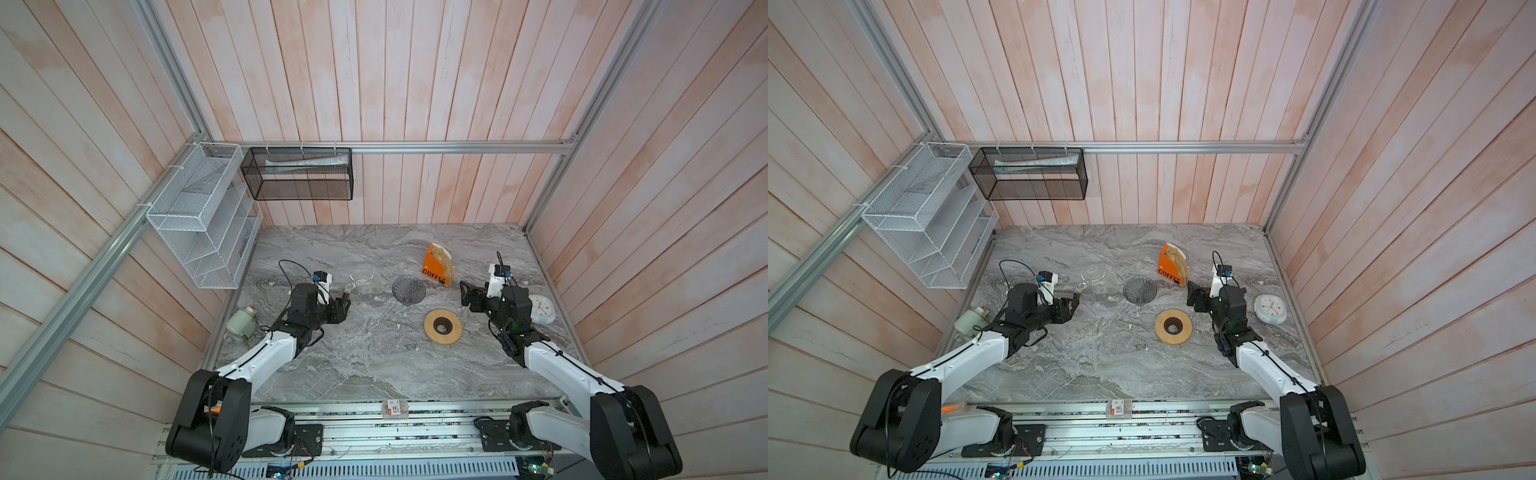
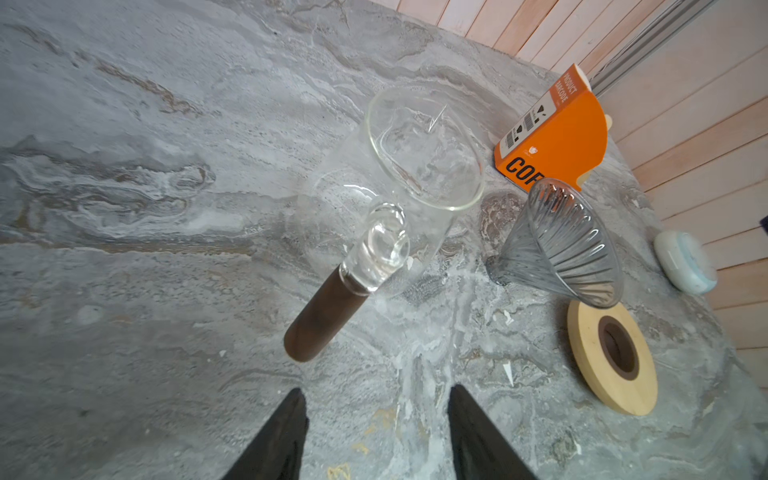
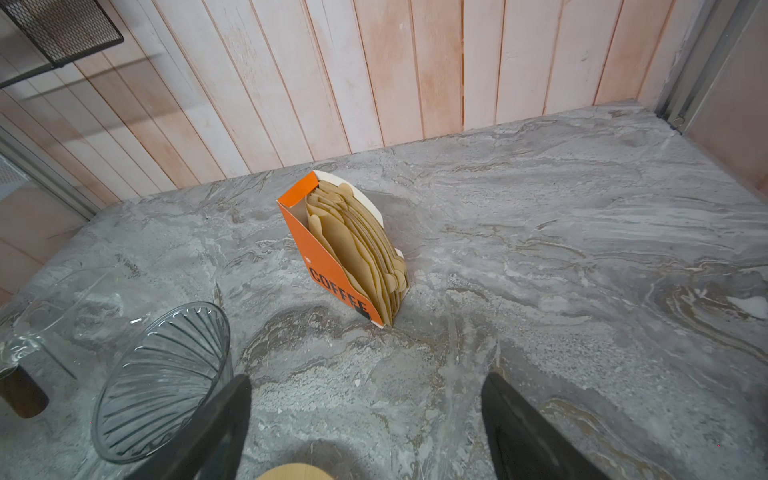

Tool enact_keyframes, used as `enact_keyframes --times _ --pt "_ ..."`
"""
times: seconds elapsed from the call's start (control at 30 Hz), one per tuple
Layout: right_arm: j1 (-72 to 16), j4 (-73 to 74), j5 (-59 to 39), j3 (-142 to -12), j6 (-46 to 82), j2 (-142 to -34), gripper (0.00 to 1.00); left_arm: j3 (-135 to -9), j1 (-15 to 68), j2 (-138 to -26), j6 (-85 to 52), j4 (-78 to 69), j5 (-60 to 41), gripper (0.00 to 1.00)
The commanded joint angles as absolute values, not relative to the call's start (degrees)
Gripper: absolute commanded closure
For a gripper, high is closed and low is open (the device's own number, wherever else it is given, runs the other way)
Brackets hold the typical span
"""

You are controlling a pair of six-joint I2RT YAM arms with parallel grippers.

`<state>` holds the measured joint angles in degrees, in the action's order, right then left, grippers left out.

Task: Place the coffee filter in the dripper
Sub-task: 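Reach left gripper to the carafe handle while right gripper nears the filter box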

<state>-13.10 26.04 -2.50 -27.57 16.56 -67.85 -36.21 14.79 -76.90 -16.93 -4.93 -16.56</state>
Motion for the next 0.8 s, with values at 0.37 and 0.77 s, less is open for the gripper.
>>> enact_keyframes --times 0.37,0.77 --pt "-13.27 24.87 -6.23 -32.19 17.16 -70.30 0.13 -42.53 15.73 -85.54 -10.78 -7.47 -13.21 0.48" --pt "-13.18 25.58 -5.36 -31.43 17.84 -70.49 0.13 -45.72 16.21 -89.72 -8.93 -9.75 -10.09 0.51"
